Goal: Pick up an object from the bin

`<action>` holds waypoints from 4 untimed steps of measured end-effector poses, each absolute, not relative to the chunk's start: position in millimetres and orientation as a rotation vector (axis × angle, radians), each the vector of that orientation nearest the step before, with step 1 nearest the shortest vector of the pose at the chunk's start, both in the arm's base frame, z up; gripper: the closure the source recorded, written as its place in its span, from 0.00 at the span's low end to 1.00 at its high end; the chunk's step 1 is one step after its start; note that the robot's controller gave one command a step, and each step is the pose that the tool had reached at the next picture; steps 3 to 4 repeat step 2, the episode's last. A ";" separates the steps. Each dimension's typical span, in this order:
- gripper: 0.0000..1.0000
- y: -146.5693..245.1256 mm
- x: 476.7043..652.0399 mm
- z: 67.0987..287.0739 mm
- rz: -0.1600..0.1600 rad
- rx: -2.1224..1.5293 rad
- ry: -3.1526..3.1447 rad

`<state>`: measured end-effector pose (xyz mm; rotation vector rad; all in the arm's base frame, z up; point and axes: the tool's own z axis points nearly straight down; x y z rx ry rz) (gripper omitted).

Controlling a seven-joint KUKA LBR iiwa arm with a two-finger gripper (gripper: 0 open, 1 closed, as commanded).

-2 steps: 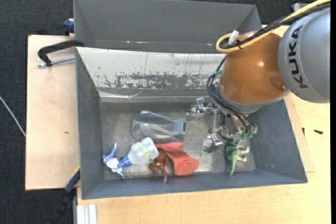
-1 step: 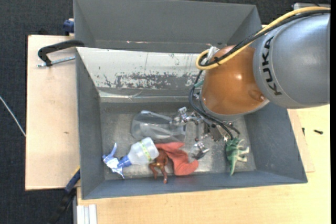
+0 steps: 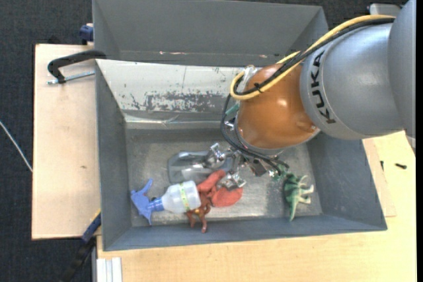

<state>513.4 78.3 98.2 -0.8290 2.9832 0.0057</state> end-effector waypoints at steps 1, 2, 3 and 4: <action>1.00 78.3 513.4 98.2 0.006 -0.829 2.983; 1.00 70.3 520.7 202.0 0.001 -0.826 3.026; 1.00 70.3 520.7 202.0 0.001 -0.826 3.026; 1.00 70.3 520.7 202.0 0.001 -0.826 3.026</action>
Offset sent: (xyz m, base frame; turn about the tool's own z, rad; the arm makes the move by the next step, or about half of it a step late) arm 0.0061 -0.0091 0.1027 0.0083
